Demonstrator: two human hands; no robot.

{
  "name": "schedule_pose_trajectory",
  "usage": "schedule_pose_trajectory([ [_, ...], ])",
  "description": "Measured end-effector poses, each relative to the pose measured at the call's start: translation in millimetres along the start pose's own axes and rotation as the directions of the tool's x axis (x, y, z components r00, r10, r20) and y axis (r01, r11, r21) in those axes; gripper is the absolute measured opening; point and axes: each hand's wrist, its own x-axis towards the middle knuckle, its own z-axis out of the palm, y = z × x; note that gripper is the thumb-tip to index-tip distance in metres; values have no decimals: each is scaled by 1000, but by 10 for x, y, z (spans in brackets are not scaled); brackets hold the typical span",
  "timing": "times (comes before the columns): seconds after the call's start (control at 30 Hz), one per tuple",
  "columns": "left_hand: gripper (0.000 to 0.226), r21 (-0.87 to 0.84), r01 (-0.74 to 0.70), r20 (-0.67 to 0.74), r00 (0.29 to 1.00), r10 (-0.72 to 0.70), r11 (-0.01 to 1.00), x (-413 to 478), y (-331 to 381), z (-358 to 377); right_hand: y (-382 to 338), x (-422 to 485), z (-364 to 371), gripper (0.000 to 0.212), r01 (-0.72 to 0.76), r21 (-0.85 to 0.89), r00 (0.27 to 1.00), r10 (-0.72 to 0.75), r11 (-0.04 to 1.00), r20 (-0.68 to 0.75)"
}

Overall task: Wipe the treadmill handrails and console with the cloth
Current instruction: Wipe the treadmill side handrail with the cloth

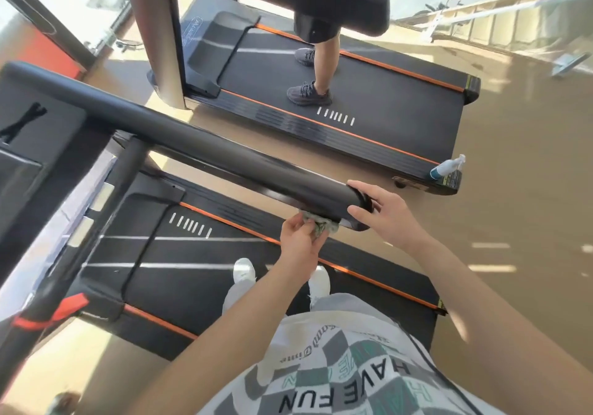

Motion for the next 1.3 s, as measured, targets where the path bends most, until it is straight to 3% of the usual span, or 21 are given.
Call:
schedule_pose_trajectory([
  [0.23, 38, -75, 145, 91, 986, -138, 987, 155, -523, 161, 88, 39, -140, 51, 2, 104, 995, -12, 995, 101],
  [0.4, 40, -148, 213, 74, 976, -204, 966, 231, -528, 225, 104, 30, -133, 50, 13, 115, 995, -24, 993, 102],
  [0.57, 36, -160, 154, 15, 988, -153, 975, 358, -240, 131, 116, 6, -105, 50, 27, 148, 995, -41, 989, 94],
  [0.67, 46, -147, 66, 46, 997, -59, 987, 381, -99, 23, 109, 1, -104, 50, 24, 157, 995, -39, 987, 89],
  [1.0, 41, -244, -64, -62, 997, 50, 968, 526, 291, -328, 115, -31, -20, 49, 40, 90, 999, -43, 995, 29],
  [1.17, 36, -87, 56, 26, 998, -54, 995, 422, -103, -104, 67, -85, 71, 48, 75, 23, 992, -72, 997, -99],
  [1.3, 36, -69, 151, 127, 982, -142, 986, 317, -329, 44, 5, -56, 93, 47, 131, -96, 977, -145, 987, -154],
])
